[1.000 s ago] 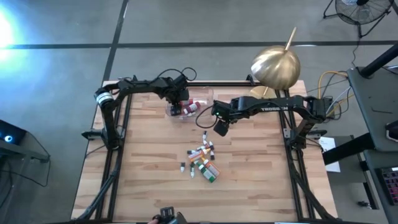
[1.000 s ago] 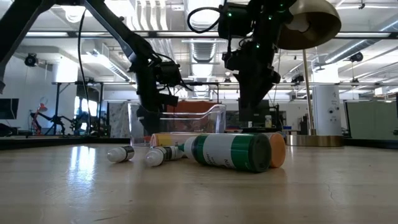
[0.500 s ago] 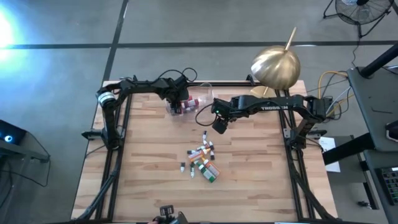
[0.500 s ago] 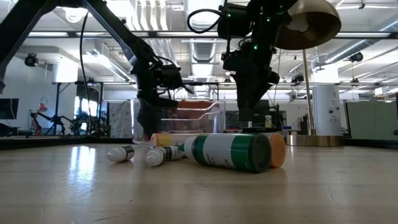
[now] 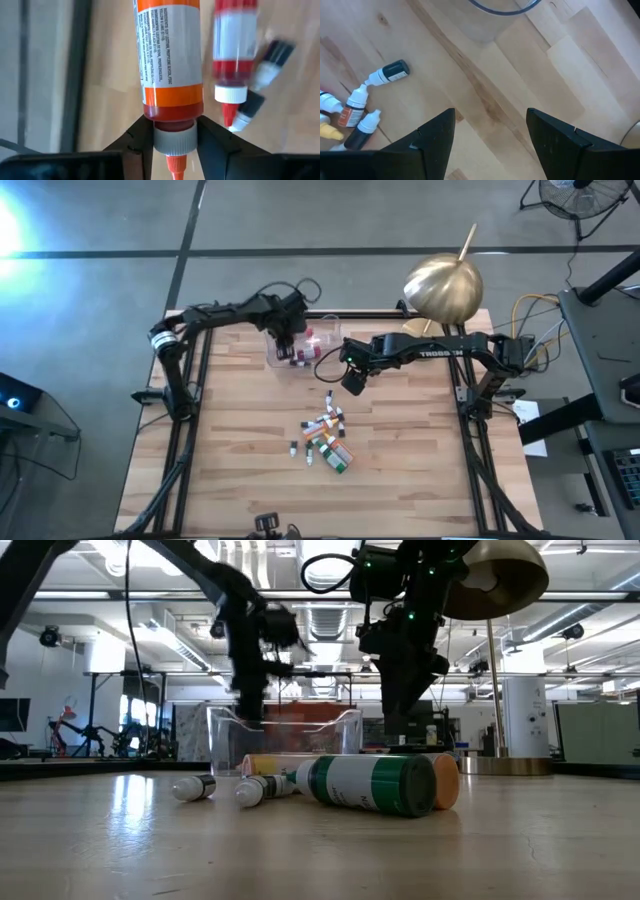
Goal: Pick & Place food coloring
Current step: Remove the large orange food coloring bottle from the transparent bin to the table
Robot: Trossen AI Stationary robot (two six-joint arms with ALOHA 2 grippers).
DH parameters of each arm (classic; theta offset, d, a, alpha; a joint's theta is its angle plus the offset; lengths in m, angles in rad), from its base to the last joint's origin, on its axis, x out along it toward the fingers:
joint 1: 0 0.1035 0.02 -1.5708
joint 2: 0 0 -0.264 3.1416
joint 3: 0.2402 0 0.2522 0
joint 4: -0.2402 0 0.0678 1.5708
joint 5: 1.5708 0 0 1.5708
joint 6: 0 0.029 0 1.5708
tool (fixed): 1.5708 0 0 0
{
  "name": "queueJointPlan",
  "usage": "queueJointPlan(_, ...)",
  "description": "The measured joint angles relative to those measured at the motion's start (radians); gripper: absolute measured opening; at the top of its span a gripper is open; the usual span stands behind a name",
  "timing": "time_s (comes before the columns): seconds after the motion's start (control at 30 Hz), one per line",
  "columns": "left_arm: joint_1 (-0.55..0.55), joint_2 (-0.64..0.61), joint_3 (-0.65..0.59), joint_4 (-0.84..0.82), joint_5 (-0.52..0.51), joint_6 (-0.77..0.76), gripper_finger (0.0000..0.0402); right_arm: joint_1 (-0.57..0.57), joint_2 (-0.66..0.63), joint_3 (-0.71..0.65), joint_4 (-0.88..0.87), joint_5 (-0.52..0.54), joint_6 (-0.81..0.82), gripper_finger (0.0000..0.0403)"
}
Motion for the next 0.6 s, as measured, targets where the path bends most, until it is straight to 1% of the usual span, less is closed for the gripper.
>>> queueJointPlan(0.13, -0.002, -0.049, 0.171, -0.177, -0.006, -0.063, 0.0092, 0.0, 0.0, 0.0, 0.0, -0.001, -0.007, 0.0238)
queueJointPlan(0.2, -0.002, -0.059, 0.259, -0.321, -0.005, -0.139, 0.0092, 0.0, 0.0, 0.0, -0.001, -0.002, -0.011, 0.0238)
queueJointPlan(0.27, -0.002, -0.061, 0.32, -0.442, -0.005, -0.23, 0.0092, -0.001, 0.0, 0.0, -0.001, -0.002, -0.013, 0.0237)
queueJointPlan(0.37, -0.002, -0.066, 0.343, -0.544, 0.004, -0.404, 0.0092, -0.004, 0.0, 0.0, 0.0, -0.002, -0.026, 0.0237)
queueJointPlan(0.47, -0.017, -0.068, 0.331, -0.608, 0.071, -0.561, 0.0092, -0.007, 0.0, 0.0, 0.002, -0.002, -0.039, 0.0237)
queueJointPlan(0.5, -0.029, -0.068, 0.33, -0.641, 0.092, -0.602, 0.0092, -0.009, 0.0, 0.0, 0.001, -0.002, -0.043, 0.0237)
queueJointPlan(0.57, -0.063, -0.07, 0.329, -0.718, 0.098, -0.666, 0.0092, -0.01, 0.0, 0.0, 0.001, -0.002, -0.047, 0.0237)
queueJointPlan(0.6, -0.08, -0.078, 0.325, -0.73, 0.1, -0.689, 0.0092, -0.011, 0.0, 0.0, -0.002, -0.002, -0.048, 0.0237)
